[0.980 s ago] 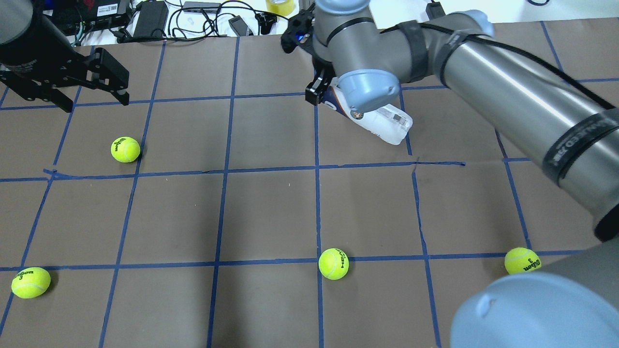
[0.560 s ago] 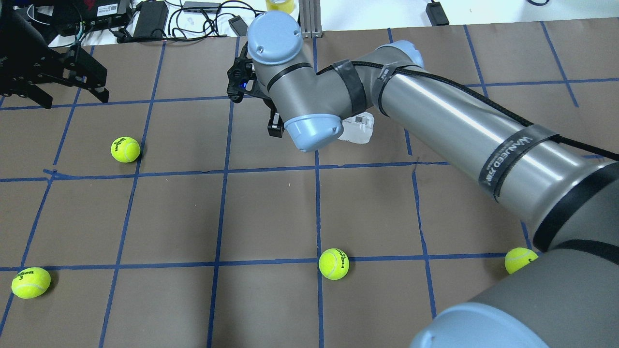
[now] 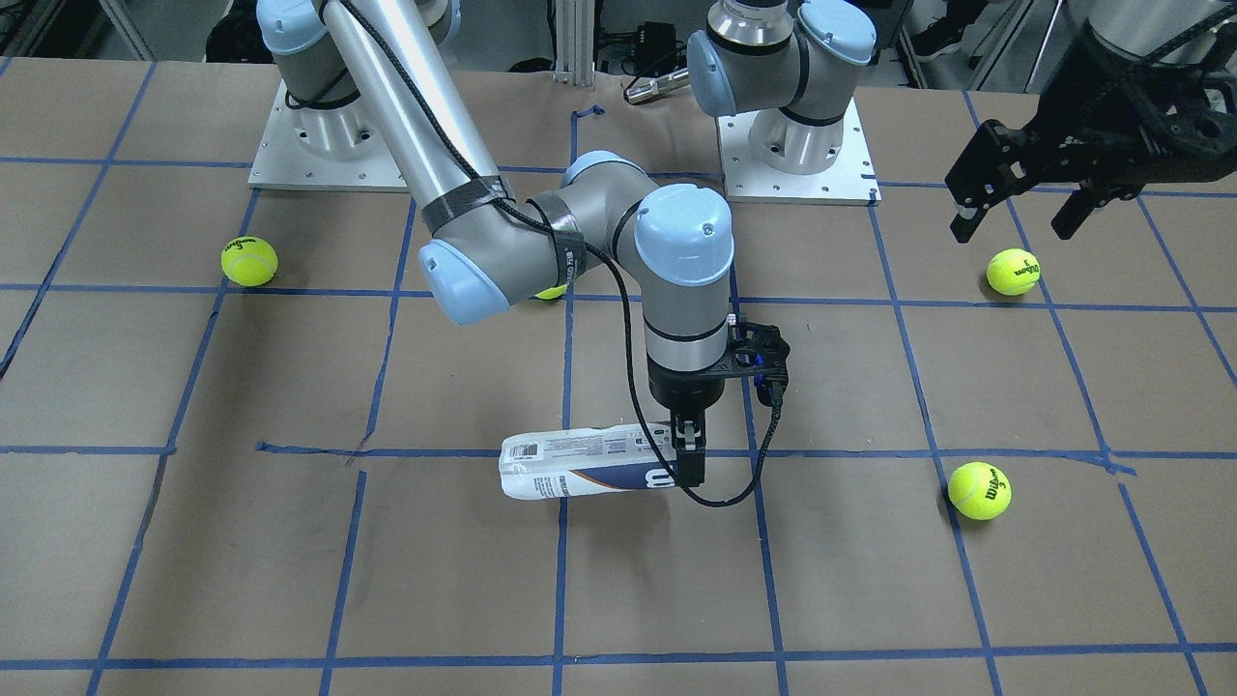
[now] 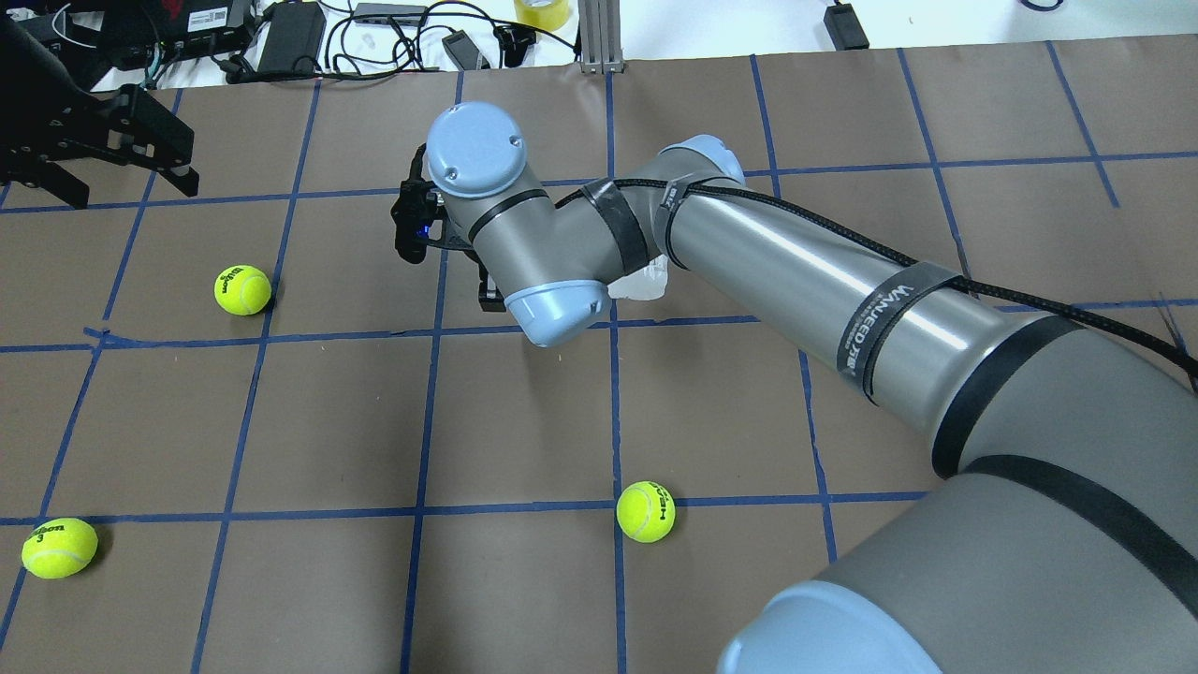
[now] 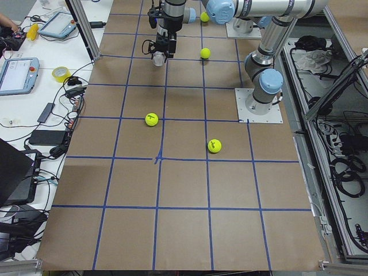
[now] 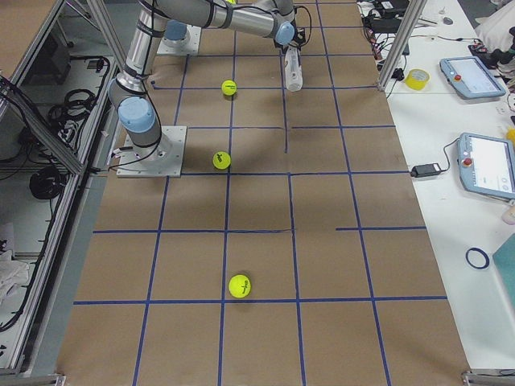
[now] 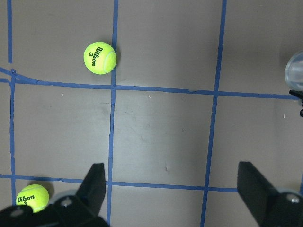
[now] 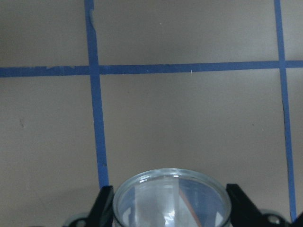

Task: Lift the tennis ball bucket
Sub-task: 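Carry the can with the right gripper toward the table center, then release the can on its side and raise the right gripper away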

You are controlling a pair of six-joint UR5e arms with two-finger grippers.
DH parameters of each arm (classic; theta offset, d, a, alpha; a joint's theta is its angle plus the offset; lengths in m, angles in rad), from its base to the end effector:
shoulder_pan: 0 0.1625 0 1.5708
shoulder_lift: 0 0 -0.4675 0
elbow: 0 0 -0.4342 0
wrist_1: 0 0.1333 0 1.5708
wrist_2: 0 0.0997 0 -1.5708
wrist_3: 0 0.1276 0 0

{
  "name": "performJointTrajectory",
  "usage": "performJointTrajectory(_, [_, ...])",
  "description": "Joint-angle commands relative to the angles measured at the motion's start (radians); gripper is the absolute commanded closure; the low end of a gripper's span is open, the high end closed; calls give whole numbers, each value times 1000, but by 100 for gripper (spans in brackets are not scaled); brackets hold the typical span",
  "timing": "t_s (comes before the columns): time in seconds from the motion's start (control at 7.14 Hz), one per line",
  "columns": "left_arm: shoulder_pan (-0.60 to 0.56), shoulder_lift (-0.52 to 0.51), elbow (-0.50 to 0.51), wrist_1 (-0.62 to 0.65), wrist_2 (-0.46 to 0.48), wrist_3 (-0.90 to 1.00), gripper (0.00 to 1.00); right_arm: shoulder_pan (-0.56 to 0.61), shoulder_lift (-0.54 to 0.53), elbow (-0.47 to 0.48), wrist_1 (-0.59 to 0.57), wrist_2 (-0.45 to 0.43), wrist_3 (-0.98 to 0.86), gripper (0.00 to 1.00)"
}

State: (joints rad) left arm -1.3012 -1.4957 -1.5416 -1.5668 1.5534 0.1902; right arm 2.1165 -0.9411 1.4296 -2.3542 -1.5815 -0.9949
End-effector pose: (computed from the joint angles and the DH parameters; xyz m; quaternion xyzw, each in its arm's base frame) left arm 0.0051 -0.5274 0.5578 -0.0392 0.9977 -0.0547 0.0039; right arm 0.5234 -0.6078 0.2435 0.6882 -0.7105 0.1420 0.0379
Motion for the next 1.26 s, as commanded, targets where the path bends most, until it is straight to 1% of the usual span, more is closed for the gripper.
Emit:
performJointTrajectory(0.0, [0,0,0,1,-1,0,0,7,31,0,-86,2,-15,0])
performJointTrajectory(0.28, [0,0,0,1,-1,0,0,-1,21,-11,-106,6,-16,1])
performJointTrajectory(0.42, [0,0,-2,1,-2,0,0,-32,-20,-15,-97,47,-13,2])
performJointTrajectory(0.56, [-1,2,-3,1,-3,0,0,-106,-75,-15,-47,96,-13,2])
performJointTrajectory(0.7, [-3,0,-5,-1,-4,0,0,-222,-152,-15,55,194,-13,2])
performJointTrajectory(0.84, [0,0,-3,-2,-6,0,0,-342,-216,-12,175,263,-11,1])
performJointTrajectory(0.98, [2,2,-2,-6,-3,-1,0,-446,-264,-6,273,302,34,0])
performJointTrajectory(1.12, [0,0,-11,-7,-10,-3,0,-531,-315,-9,405,301,54,0])
